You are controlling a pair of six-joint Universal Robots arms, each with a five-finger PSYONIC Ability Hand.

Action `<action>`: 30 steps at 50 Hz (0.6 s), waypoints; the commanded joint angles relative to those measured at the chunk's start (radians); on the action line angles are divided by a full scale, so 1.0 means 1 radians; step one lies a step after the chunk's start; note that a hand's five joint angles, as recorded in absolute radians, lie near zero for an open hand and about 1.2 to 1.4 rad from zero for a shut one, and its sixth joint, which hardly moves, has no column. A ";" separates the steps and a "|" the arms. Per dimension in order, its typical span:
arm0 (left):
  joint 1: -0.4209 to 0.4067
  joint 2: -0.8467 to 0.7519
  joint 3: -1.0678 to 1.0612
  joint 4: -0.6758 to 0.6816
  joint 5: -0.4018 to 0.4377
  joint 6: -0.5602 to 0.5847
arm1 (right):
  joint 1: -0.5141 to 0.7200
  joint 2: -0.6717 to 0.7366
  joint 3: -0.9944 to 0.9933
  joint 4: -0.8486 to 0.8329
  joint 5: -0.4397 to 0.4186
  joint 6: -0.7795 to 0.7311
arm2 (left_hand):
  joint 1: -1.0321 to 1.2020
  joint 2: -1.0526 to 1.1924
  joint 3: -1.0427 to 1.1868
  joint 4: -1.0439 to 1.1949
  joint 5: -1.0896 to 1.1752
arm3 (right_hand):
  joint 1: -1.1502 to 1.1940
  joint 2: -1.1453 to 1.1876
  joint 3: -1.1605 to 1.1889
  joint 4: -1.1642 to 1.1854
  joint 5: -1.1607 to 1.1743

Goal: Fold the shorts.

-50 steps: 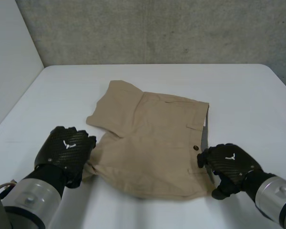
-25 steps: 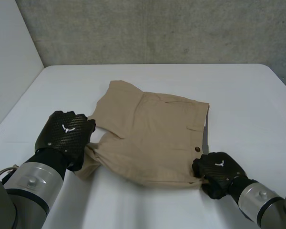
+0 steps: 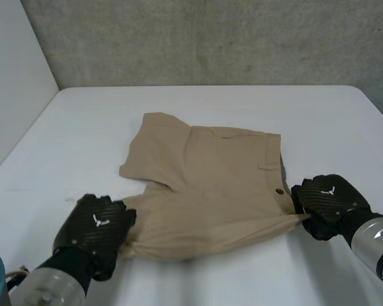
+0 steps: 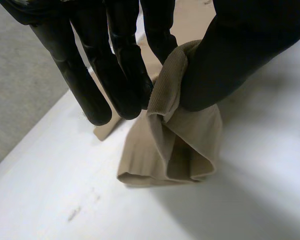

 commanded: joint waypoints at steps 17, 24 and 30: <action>0.008 0.160 0.287 -0.299 0.147 0.010 | -0.024 -0.240 -0.373 0.512 -0.043 -0.130 | 0.281 0.204 0.209 0.197 0.233 | 0.461 0.220 0.218 0.205 0.233; 0.148 0.006 0.299 -0.261 0.279 0.013 | -0.018 -0.040 -0.381 0.503 -0.027 -0.180 | 0.281 0.204 0.209 0.197 0.233 | 0.461 0.220 0.218 0.205 0.233; 0.215 -0.221 0.408 -0.181 0.326 0.021 | -0.007 0.210 -0.479 0.436 -0.004 -0.205 | 0.281 0.204 0.209 0.197 0.233 | 0.461 0.220 0.218 0.205 0.233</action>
